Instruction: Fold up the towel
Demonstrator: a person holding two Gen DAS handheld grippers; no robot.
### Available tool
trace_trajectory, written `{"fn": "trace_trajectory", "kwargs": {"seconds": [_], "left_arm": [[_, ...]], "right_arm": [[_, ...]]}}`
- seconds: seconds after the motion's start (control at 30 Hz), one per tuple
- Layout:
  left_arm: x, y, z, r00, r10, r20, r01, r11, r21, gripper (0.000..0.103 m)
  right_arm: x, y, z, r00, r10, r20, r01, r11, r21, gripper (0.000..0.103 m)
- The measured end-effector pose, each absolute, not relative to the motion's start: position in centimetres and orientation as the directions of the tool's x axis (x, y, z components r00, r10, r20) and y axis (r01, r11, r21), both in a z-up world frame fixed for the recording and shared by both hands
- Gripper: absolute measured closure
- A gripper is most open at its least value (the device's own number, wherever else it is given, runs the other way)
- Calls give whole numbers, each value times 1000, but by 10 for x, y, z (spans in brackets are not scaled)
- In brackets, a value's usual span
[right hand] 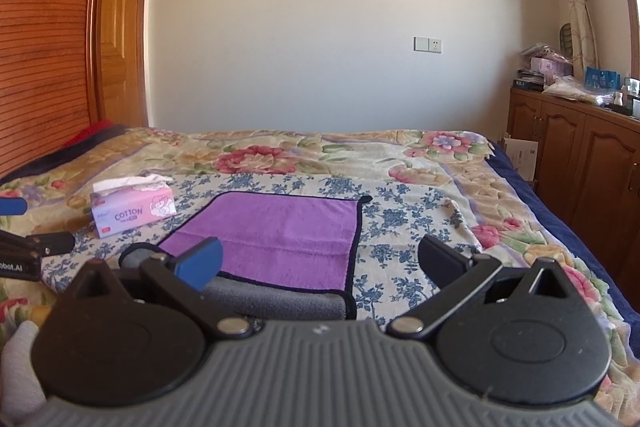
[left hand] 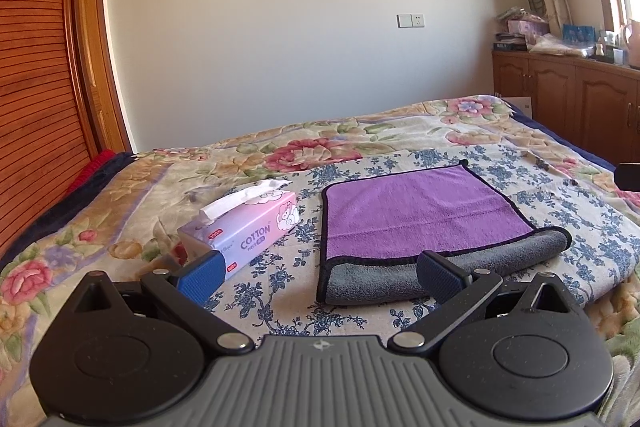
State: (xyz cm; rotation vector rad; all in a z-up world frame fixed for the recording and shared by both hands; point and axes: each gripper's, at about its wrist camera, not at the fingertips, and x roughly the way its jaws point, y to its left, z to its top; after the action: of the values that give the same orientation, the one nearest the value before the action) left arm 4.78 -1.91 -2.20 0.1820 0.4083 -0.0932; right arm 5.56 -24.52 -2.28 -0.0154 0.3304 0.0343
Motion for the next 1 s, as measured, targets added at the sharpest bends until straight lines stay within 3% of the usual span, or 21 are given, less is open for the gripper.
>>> {"fn": "trace_trajectory", "kwargs": {"seconds": [0.73,1.0], "left_arm": [[98,-16,-38,878,-79,-472,157,979,127,0],[115,-14,-45,864,-101,-493,177,978,109,8]], "right_arm": [[93,-247,-39,902,70,-425,-84,996,-14,0],[108,-244,-46,890,81,-450,-104,994,-26,0]]}}
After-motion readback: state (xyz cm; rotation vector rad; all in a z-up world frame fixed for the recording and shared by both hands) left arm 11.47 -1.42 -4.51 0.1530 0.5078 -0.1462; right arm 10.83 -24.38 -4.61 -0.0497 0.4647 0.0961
